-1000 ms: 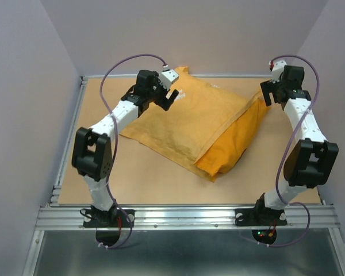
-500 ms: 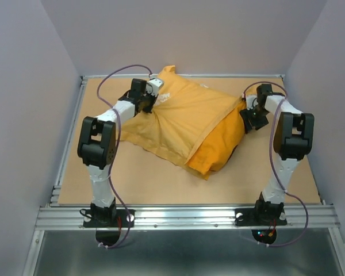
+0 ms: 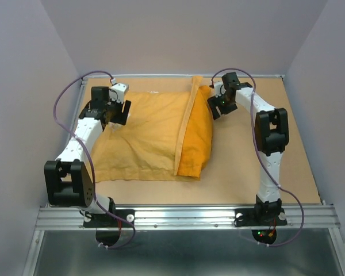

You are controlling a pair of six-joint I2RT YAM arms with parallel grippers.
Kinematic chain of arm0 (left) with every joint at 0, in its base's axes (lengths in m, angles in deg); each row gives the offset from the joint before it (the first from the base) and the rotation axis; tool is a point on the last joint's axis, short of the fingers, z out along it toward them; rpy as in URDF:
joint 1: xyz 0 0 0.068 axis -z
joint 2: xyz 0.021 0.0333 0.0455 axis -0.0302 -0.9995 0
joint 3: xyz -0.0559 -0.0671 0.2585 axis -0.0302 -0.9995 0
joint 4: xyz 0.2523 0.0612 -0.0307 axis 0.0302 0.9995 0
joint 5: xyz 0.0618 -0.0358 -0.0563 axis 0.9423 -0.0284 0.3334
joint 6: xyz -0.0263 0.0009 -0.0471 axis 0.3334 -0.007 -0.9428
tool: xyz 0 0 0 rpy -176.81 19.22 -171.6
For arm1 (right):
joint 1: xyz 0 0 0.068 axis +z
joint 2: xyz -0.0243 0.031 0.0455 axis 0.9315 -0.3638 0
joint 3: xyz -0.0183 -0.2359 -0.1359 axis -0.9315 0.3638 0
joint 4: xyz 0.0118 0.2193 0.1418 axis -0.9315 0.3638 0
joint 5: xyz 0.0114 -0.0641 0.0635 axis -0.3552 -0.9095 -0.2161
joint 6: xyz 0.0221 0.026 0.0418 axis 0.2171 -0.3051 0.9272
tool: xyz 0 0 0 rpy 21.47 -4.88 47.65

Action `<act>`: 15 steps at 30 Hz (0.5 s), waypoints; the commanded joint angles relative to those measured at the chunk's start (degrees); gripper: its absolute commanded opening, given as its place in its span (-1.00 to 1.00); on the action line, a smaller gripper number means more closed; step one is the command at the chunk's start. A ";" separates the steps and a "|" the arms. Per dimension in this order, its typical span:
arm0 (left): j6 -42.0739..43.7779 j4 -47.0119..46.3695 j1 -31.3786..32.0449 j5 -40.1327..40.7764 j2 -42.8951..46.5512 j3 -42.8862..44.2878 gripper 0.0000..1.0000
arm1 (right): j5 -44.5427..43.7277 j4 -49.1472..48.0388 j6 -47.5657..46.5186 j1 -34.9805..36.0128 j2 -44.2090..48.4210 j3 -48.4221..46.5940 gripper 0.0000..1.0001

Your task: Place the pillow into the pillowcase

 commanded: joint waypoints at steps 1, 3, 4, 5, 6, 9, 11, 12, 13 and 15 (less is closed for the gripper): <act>-1.20 2.08 0.97 -8.22 1.77 9.54 0.54 | -2.68 -0.77 1.92 -2.59 12.17 -2.46 0.59; -3.21 1.20 1.58 -10.06 1.16 10.43 0.54 | -0.91 -0.77 3.85 -1.10 14.82 -4.83 0.71; -4.10 0.76 1.85 -10.34 0.37 10.34 0.55 | -1.60 -0.77 4.20 -0.05 15.96 -5.70 0.81; -5.06 -0.37 2.02 -10.43 -0.07 9.91 0.55 | -2.13 -0.51 5.16 2.48 16.14 -6.58 0.85; -5.94 -0.56 2.03 -10.78 -0.60 9.47 0.55 | -2.40 -0.42 5.78 3.82 16.06 -8.16 0.87; -8.93 -0.91 2.03 -10.69 -1.66 9.03 0.55 | -1.52 -0.42 9.47 8.20 15.10 -9.14 0.91; -10.17 -2.31 2.03 -10.43 -0.87 7.45 0.56 | -1.25 -0.68 10.70 11.73 13.60 -9.49 0.93; -10.52 -2.75 2.03 -10.25 -0.17 6.48 0.58 | -1.60 -0.77 10.79 12.96 12.90 -9.58 0.99; -10.52 -2.93 2.03 -10.08 -0.16 6.04 0.59 | -1.95 -1.03 10.71 14.27 12.28 -9.75 1.00; -10.52 -3.20 2.03 -9.29 0.54 4.90 0.61 | -3.01 -1.56 9.31 18.05 9.91 -10.37 1.00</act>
